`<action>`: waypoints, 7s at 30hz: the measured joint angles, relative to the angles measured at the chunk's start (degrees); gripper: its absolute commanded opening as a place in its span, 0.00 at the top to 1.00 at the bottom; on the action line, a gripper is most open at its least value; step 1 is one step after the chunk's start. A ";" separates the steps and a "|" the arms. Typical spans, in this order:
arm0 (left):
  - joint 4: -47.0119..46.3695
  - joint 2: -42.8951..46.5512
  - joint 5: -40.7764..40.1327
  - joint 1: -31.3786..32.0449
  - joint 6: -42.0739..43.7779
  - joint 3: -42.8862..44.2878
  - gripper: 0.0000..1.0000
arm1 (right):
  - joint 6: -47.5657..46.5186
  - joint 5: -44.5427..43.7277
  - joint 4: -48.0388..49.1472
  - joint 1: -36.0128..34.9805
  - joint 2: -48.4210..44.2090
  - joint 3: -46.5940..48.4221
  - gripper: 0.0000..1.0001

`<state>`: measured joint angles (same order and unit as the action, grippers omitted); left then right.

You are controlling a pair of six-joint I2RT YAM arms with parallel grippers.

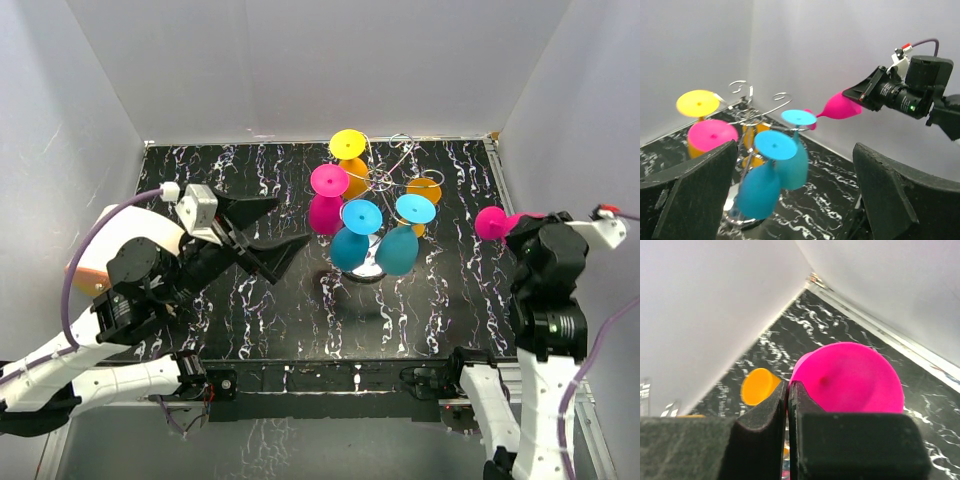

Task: Place the wine glass upside down on the wine glass rack

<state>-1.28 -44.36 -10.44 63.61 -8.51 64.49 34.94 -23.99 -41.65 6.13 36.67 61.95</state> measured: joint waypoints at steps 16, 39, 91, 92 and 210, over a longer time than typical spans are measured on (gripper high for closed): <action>-6.86 -22.05 16.33 0.00 -7.41 12.07 0.02 | 8.26 9.16 12.44 0.00 -15.91 0.37 1.00; -22.84 -48.35 10.80 0.00 -40.26 28.65 0.16 | 15.32 28.00 35.06 -0.50 -20.15 -1.03 1.00; -47.39 -52.85 4.72 0.63 -49.83 28.96 0.72 | 20.52 40.35 46.51 -1.68 -21.59 -9.38 1.00; -47.39 -52.85 4.85 0.66 -49.70 29.03 0.72 | 20.55 40.68 46.69 -1.68 -21.59 -9.44 1.00; -32.76 -37.42 43.95 0.66 5.05 9.35 0.44 | 17.99 66.34 -12.61 -3.56 2.78 25.66 1.00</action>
<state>-34.04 -81.78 33.52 64.27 -3.46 73.84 52.93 42.35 -54.26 2.57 39.44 87.61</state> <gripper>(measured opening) 0.468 0.031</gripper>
